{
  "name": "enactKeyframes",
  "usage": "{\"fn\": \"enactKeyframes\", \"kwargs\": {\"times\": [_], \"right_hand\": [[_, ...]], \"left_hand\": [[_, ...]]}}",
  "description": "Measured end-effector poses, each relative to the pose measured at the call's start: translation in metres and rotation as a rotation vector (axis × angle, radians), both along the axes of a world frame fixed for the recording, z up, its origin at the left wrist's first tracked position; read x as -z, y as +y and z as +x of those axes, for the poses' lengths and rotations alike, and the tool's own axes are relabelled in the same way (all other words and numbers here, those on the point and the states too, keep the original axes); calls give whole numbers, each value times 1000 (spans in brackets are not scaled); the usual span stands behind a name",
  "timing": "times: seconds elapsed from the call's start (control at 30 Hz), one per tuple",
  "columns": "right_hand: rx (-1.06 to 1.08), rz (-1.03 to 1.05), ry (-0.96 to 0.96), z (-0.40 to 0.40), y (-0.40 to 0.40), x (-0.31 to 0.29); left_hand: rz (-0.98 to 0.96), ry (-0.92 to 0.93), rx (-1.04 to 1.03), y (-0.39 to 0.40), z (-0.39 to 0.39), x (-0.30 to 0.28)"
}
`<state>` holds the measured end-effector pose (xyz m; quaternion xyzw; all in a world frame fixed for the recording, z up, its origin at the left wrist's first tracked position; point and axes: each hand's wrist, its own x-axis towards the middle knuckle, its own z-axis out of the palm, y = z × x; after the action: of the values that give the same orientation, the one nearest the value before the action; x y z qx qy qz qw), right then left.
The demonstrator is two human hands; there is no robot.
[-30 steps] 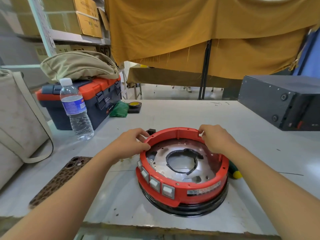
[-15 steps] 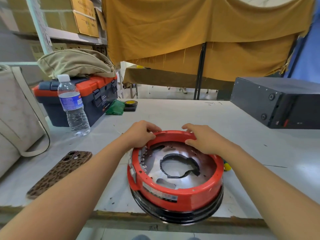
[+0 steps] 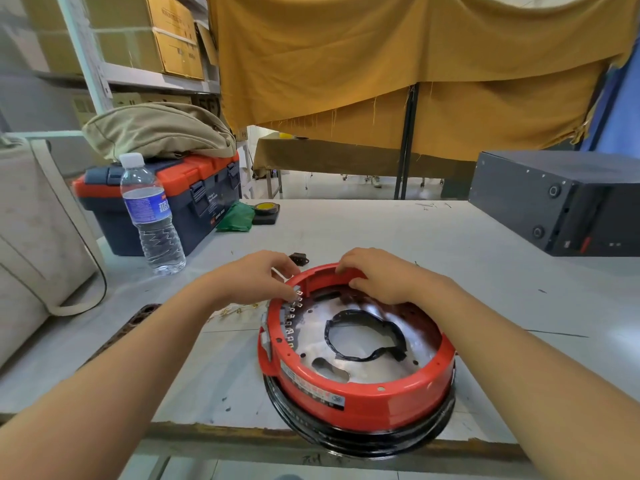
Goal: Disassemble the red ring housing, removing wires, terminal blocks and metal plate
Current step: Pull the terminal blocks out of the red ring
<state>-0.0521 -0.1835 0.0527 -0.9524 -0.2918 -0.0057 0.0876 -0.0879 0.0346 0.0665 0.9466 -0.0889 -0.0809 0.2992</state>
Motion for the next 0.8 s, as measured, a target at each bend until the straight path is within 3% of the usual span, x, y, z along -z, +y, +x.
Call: {"fn": "enactKeyframes", "kwargs": {"times": [0.27,0.47,0.8], "right_hand": [[151,-55,-83,-4,-11,3],[243,-17,-115,-7,-23,2],[126,100,-37,1,-11,-1]], "left_hand": [[46,-275,-125,-14,17,12],[12,-309,-98,-33,29,17],[-83,-336,58,-43,35,24]]}}
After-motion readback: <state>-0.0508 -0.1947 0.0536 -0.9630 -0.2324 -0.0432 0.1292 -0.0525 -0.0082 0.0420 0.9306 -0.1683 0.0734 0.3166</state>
